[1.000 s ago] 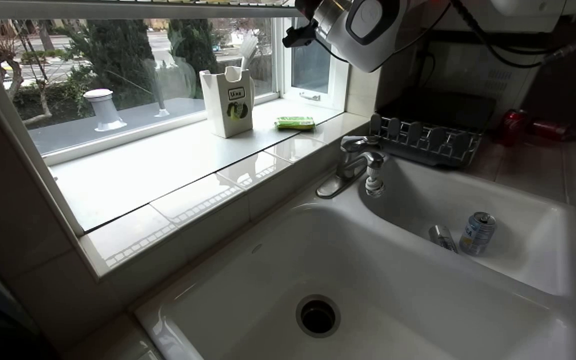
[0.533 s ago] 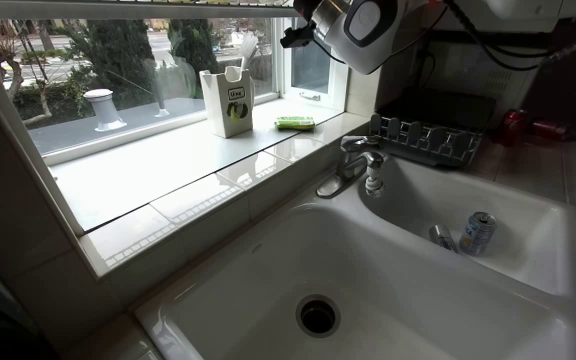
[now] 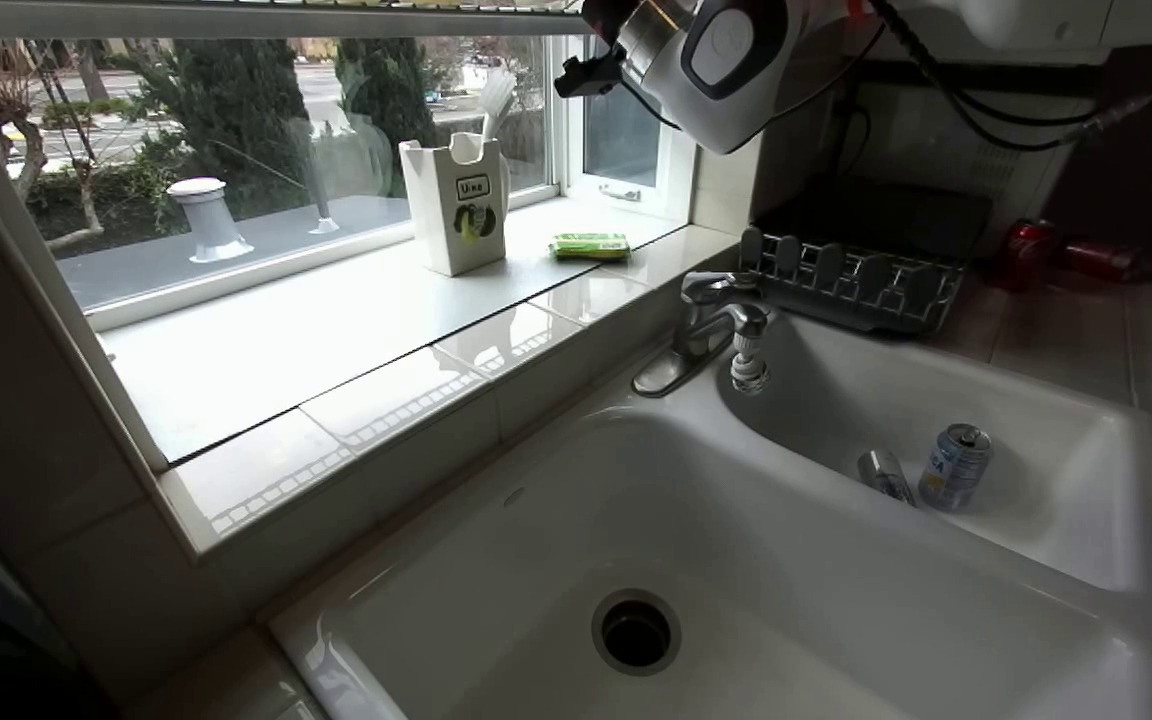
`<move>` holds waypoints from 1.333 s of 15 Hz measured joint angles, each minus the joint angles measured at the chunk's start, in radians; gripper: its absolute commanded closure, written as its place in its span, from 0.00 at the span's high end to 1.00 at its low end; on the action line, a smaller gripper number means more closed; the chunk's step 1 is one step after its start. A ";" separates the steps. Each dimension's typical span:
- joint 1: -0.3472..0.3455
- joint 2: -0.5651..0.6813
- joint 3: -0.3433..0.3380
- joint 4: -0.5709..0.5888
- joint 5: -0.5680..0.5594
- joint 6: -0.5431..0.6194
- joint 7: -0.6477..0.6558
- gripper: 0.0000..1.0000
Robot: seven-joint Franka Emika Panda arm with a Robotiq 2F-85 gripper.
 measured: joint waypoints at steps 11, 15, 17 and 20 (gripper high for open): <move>-0.001 0.042 -0.001 0.000 -0.001 -0.138 -0.002 0.38; -0.001 0.047 -0.001 -0.002 -0.004 -0.163 -0.003 0.38; -0.001 0.047 -0.001 -0.003 -0.005 -0.166 -0.003 0.38; -0.001 0.047 -0.001 -0.003 -0.007 -0.167 -0.003 0.53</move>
